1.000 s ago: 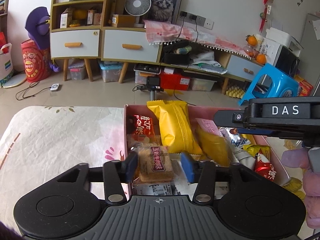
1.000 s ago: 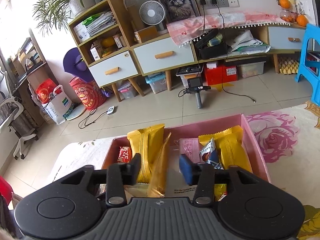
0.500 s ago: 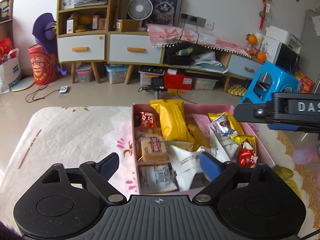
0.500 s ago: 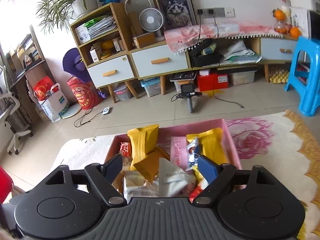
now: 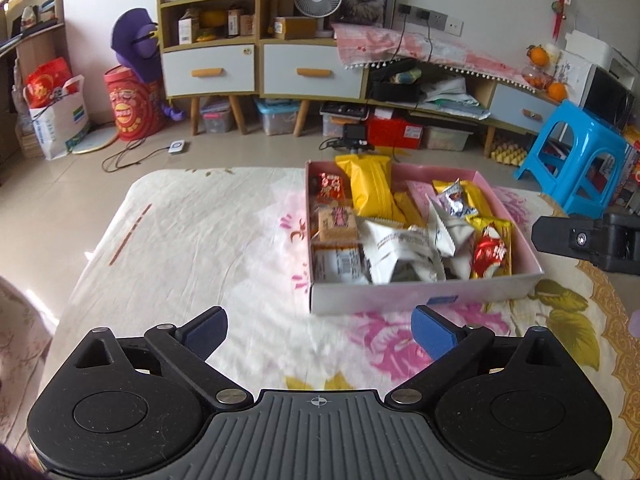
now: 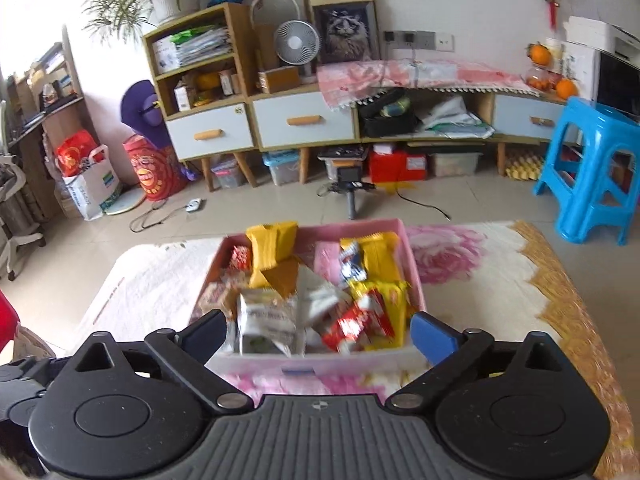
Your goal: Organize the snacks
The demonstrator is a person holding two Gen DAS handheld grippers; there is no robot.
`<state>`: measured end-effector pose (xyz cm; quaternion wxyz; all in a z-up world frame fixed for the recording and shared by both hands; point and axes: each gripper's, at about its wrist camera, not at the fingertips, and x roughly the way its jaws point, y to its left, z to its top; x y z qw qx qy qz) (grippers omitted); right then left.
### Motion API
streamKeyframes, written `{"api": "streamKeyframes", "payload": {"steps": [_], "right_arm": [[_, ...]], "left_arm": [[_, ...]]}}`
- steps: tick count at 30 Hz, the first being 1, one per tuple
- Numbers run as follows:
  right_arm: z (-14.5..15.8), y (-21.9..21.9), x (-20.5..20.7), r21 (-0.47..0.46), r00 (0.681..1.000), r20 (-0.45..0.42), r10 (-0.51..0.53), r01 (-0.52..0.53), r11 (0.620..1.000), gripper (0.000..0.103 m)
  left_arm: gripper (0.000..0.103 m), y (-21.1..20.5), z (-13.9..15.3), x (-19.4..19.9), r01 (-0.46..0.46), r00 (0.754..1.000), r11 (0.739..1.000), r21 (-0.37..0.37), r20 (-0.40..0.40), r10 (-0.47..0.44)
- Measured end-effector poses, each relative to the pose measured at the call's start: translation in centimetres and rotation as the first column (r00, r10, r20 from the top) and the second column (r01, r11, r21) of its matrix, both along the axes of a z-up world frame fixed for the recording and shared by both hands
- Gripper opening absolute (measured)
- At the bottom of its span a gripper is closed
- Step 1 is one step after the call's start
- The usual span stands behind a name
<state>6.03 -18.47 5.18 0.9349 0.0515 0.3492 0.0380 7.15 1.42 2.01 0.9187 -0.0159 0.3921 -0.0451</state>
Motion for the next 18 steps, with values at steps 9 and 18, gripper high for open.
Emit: {"api": "streamKeyframes", "payload": {"steps": [9,18], "right_arm": [[-0.9,0.7,-3.0,-0.098,0.999,0.025,0.034,-0.031,0.995,0.095],[-1.9,0.3,-3.7,-0.123,1.000,-0.023,0.015,-0.018,0.992,0.095]], "left_arm": [[0.103,0.7,0.3,-2.5,-0.068,0.998,0.997,0.038,0.009,0.068],[0.103,0.0,0.2,-3.3,-0.075,0.997,0.994,0.079,-0.010,0.076]]}}
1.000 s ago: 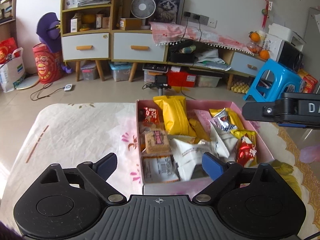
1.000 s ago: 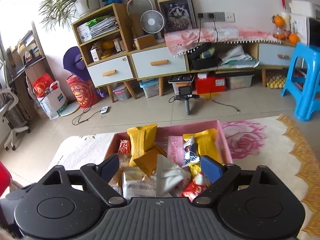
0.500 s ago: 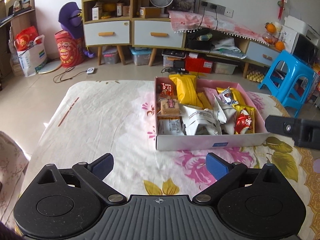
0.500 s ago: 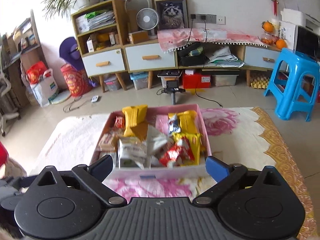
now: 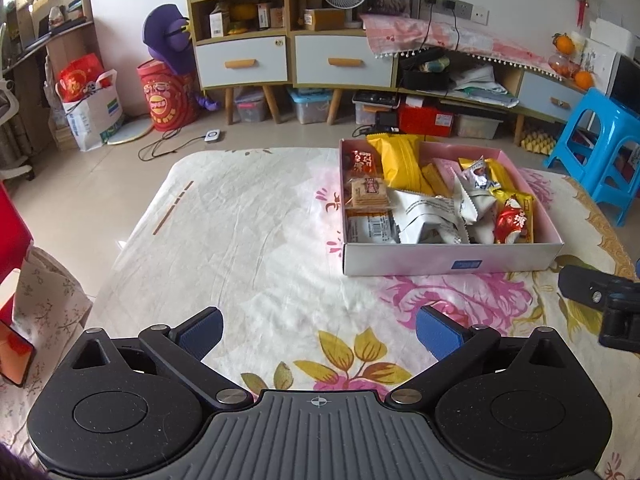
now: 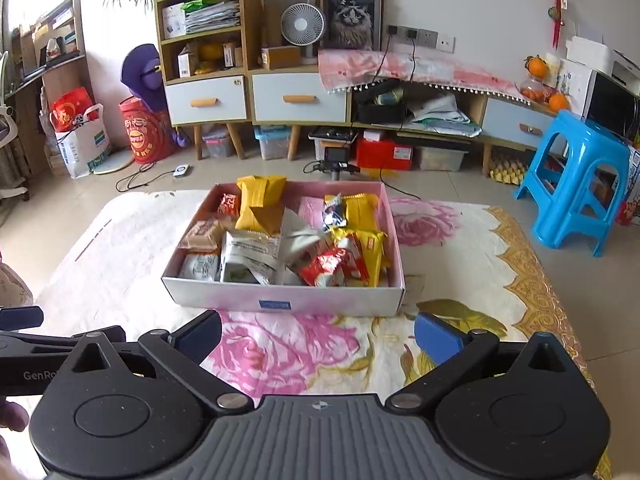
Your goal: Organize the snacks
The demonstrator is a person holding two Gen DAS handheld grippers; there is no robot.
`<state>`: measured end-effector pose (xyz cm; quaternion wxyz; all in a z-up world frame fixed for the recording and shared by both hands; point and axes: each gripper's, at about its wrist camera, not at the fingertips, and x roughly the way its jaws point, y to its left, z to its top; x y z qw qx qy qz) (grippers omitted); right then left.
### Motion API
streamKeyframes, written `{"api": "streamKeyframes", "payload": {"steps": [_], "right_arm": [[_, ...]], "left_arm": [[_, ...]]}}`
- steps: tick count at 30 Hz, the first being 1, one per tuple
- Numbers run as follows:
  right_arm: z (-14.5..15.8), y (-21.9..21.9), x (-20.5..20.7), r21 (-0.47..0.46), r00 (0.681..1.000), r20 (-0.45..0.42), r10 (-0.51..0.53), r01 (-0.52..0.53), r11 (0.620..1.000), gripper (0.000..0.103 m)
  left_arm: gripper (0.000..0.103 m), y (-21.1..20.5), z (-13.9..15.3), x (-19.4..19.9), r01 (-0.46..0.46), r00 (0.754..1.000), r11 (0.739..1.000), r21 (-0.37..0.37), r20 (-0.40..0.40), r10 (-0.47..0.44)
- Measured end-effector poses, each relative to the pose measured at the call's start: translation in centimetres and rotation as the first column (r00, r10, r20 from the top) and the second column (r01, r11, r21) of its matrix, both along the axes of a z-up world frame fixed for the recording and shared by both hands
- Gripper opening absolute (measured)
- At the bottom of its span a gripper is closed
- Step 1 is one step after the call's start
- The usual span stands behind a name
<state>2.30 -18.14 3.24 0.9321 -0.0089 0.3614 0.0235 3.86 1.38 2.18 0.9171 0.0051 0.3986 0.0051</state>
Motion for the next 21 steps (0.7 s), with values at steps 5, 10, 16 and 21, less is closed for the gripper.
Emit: {"api": "streamKeyframes", "payload": {"steps": [5,10,16,21], "right_arm": [[0.1,0.1,-0.6,-0.012,1.000,0.005,0.002,-0.002,1.000,0.095],[0.2,0.0,-0.8,-0.018,1.000,0.002,-0.002,0.002,1.000,0.095],[0.2,0.2,-1.0,-0.029,1.000,-0.003,0.002,-0.002,1.000,0.095],[0.2,0.4,-1.2,-0.037,1.000,-0.008,0.007,-0.007,0.999,0.095]], "left_arm": [[0.103,-0.8,0.7,-0.5,0.005,1.000,1.000,0.013,0.020,-0.006],[0.103,-1.0,0.7,-0.6,0.012,1.000,1.000,0.011,0.010,-0.012],[0.103,-1.1,0.7,-0.7,0.012,1.000,1.000,0.016,0.007,-0.012],[0.103,-1.3,0.7,-0.7,0.013,1.000,1.000,0.015,0.001,-0.013]]}}
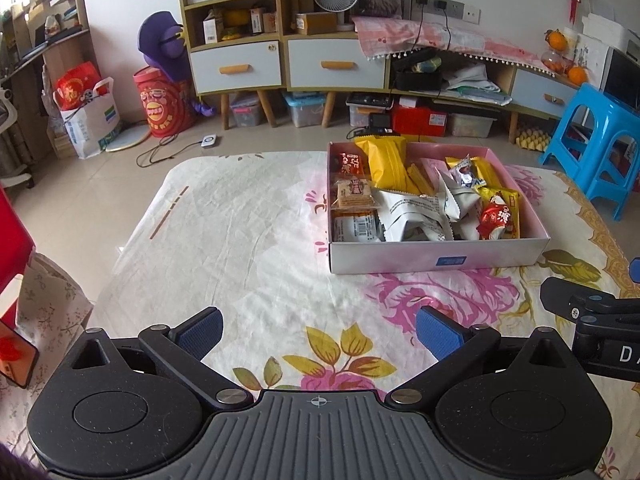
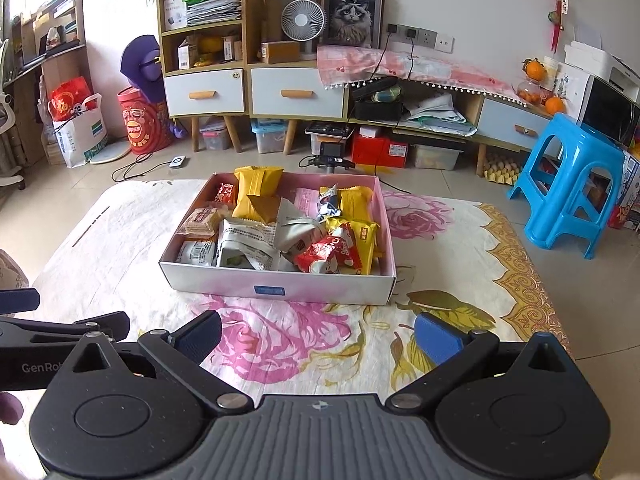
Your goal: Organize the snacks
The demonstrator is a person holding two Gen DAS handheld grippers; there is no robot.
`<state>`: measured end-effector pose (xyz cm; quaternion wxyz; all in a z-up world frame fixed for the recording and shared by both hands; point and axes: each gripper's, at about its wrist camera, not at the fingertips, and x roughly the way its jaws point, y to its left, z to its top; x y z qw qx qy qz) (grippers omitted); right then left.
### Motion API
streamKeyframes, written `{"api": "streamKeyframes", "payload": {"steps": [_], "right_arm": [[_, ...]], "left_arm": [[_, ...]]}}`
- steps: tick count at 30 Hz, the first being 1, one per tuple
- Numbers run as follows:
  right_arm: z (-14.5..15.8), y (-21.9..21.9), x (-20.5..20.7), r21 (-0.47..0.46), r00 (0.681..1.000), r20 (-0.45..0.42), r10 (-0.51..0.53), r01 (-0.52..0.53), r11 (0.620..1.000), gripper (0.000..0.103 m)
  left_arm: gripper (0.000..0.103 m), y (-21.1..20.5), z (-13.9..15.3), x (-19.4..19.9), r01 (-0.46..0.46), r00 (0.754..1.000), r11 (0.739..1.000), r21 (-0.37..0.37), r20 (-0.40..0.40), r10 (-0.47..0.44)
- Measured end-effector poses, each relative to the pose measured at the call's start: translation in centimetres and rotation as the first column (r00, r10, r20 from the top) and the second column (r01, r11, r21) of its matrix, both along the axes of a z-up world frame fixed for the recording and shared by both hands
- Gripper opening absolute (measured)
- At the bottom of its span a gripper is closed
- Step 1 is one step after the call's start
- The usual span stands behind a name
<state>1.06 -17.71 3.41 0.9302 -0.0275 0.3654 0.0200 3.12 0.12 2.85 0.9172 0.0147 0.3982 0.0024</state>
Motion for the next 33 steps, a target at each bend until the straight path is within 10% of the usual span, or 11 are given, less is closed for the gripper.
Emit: {"api": "streamKeyframes", "payload": {"steps": [33], "right_arm": [[0.14,0.29,0.04,0.010,1.000,-0.023,-0.009,0.009,1.000,0.095]], "left_arm": [[0.103,-0.09,0.27,-0.06,0.006,1.000,1.000,-0.005,-0.023,-0.006]]}}
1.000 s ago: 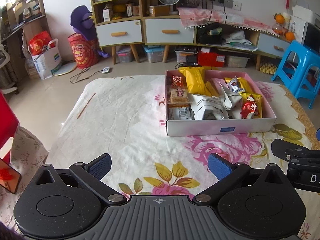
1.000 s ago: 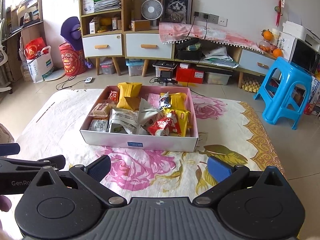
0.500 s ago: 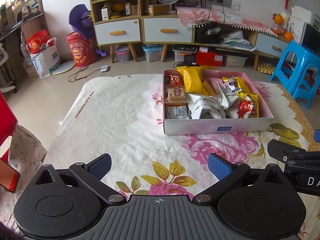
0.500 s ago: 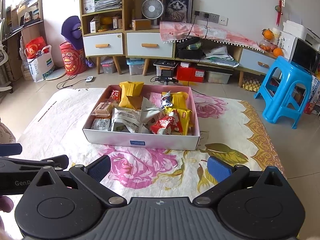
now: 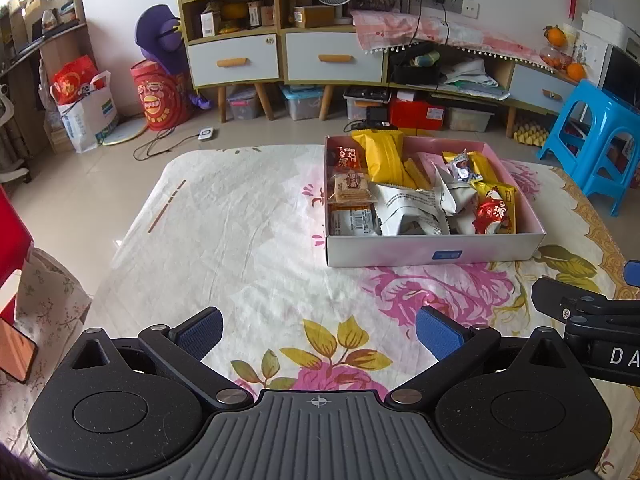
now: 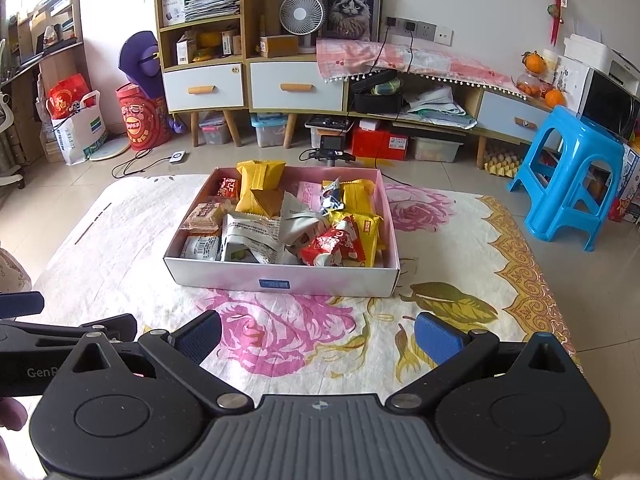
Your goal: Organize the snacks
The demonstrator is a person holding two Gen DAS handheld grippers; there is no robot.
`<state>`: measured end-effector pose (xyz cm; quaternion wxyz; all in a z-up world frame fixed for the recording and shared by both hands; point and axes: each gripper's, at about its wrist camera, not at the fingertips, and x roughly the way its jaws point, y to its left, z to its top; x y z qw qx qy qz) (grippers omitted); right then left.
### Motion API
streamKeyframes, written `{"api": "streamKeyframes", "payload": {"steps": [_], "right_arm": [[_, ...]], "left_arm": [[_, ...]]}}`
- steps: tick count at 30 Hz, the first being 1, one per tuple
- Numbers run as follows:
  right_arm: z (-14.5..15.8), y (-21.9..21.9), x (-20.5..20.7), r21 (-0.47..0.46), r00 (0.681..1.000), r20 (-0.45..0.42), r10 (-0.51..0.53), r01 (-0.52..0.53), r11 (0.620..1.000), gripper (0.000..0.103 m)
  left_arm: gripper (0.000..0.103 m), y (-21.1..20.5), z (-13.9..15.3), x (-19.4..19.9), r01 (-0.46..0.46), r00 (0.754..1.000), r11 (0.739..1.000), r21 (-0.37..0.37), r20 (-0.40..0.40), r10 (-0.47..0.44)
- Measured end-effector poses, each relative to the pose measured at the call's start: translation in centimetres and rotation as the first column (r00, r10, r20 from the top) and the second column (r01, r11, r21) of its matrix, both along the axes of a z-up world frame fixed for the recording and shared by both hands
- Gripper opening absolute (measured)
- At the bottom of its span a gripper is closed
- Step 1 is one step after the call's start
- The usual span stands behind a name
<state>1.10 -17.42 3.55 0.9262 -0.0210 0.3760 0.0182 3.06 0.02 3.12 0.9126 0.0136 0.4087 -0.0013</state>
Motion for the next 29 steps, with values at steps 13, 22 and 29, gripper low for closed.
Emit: {"api": "streamKeyframes", "payload": {"steps": [13,22,29], "right_arm": [[0.06,-0.02,0.03,0.001,1.000,0.002,0.000,0.000,1.000,0.095],[0.04,-0.10,0.05,0.001,1.000,0.002,-0.005,0.005,1.000,0.095],[0.46,0.01,-0.42,-0.001,1.000,0.002,0.001,-0.001,1.000,0.095]], "left_arm": [[0.103,0.11,-0.06,-0.02,0.000,1.000,1.000,-0.002,0.001,0.000],[0.103,0.16,-0.04,-0.05,-0.002,1.000,1.000,-0.005,-0.001,0.002],[0.103,0.08,0.14,-0.38,0.012,1.000,1.000,-0.008,-0.015,-0.012]]}}
